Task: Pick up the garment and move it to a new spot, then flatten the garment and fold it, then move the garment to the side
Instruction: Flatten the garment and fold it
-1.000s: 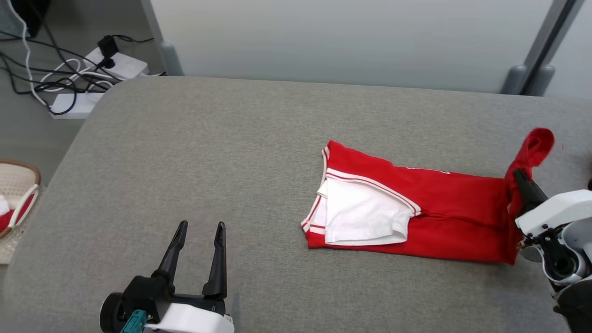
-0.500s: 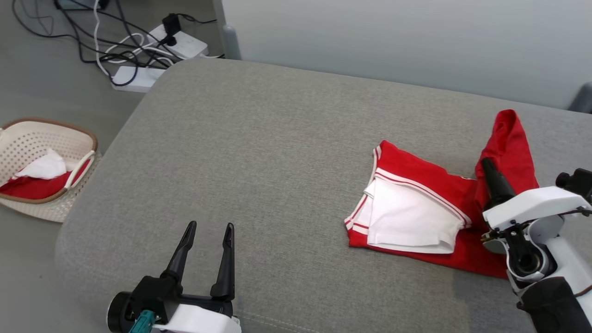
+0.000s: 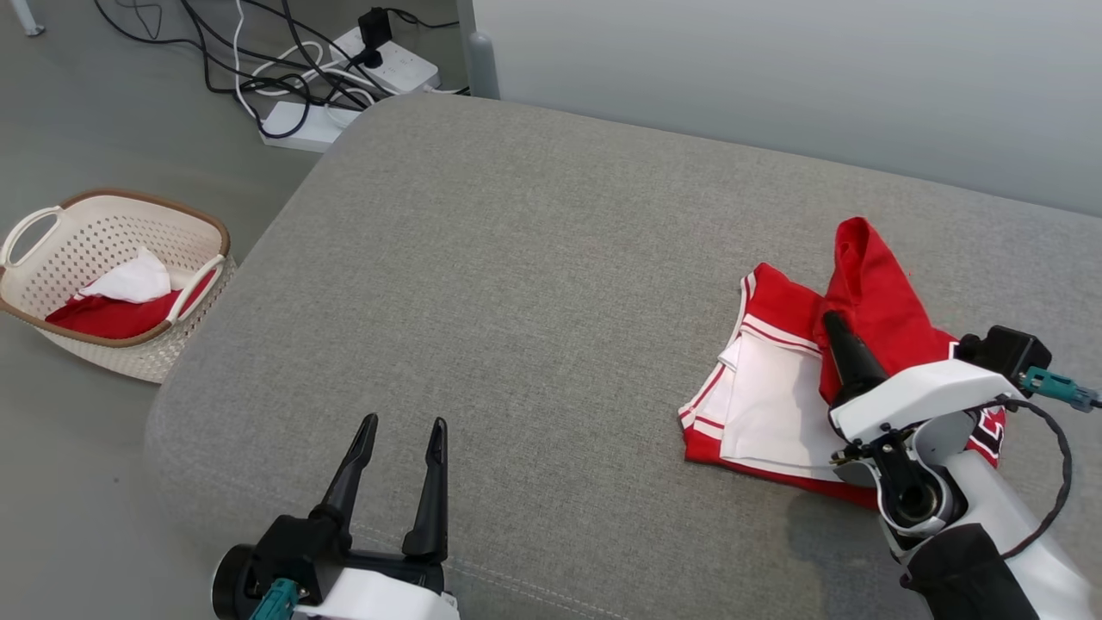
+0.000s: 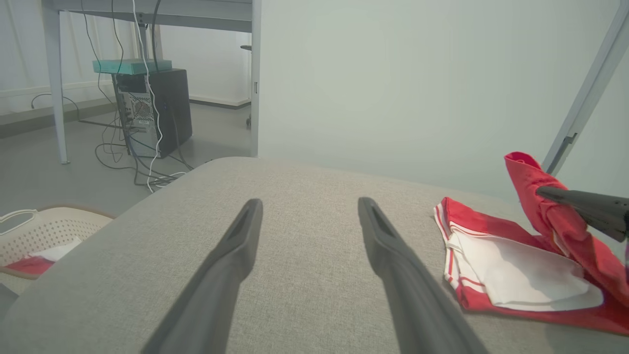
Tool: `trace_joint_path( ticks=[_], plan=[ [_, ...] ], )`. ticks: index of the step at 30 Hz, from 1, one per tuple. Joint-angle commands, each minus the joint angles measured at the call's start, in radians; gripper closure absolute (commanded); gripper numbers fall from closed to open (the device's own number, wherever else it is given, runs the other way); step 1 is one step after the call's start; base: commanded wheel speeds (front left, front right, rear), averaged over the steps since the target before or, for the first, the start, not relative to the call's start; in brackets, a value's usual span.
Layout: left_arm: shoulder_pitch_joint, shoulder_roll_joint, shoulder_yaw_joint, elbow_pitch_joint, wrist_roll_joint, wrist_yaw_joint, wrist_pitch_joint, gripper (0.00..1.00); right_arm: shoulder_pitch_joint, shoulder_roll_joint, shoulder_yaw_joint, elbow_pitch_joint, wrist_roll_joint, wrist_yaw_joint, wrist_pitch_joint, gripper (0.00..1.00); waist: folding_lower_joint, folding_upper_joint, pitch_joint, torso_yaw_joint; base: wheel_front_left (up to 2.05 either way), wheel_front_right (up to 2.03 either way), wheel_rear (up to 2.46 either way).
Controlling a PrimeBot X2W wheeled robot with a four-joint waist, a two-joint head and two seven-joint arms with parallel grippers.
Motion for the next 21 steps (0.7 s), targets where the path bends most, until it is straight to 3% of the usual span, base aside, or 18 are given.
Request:
trace_joint_path(
  ticks=[1, 8, 20, 21],
  plan=[
    [-0.044, 0.002, 0.030, -0.025, -0.006, 0.008, -0.010, 0.00, -0.031, 0.011, 0.016, -0.023, -0.002, 0.004, -0.010, 1.00, 0.0000, 0.0000, 0.002, 0.004, 0.00, 0.00, 0.00],
    [-0.048, 0.002, 0.021, -0.023, -0.014, 0.012, -0.010, 0.00, -0.060, 0.034, 0.030, 0.020, 0.001, 0.004, -0.022, 1.00, 0.0000, 0.0000, 0.017, 0.029, 0.00, 0.00, 0.00],
    [-0.052, 0.002, 0.010, -0.011, -0.041, 0.014, -0.010, 0.00, -0.124, 0.070, 0.076, 0.219, 0.010, 0.004, -0.042, 1.00, 0.0000, 0.0000, 0.022, 0.046, 0.00, 0.00, 0.00],
    [-0.052, 0.002, 0.011, -0.011, -0.042, 0.014, -0.010, 0.00, -0.127, 0.071, 0.083, 0.229, 0.015, 0.004, -0.042, 0.93, 0.0000, 0.0000, 0.022, 0.045, 0.00, 0.00, 0.00]
  ],
)
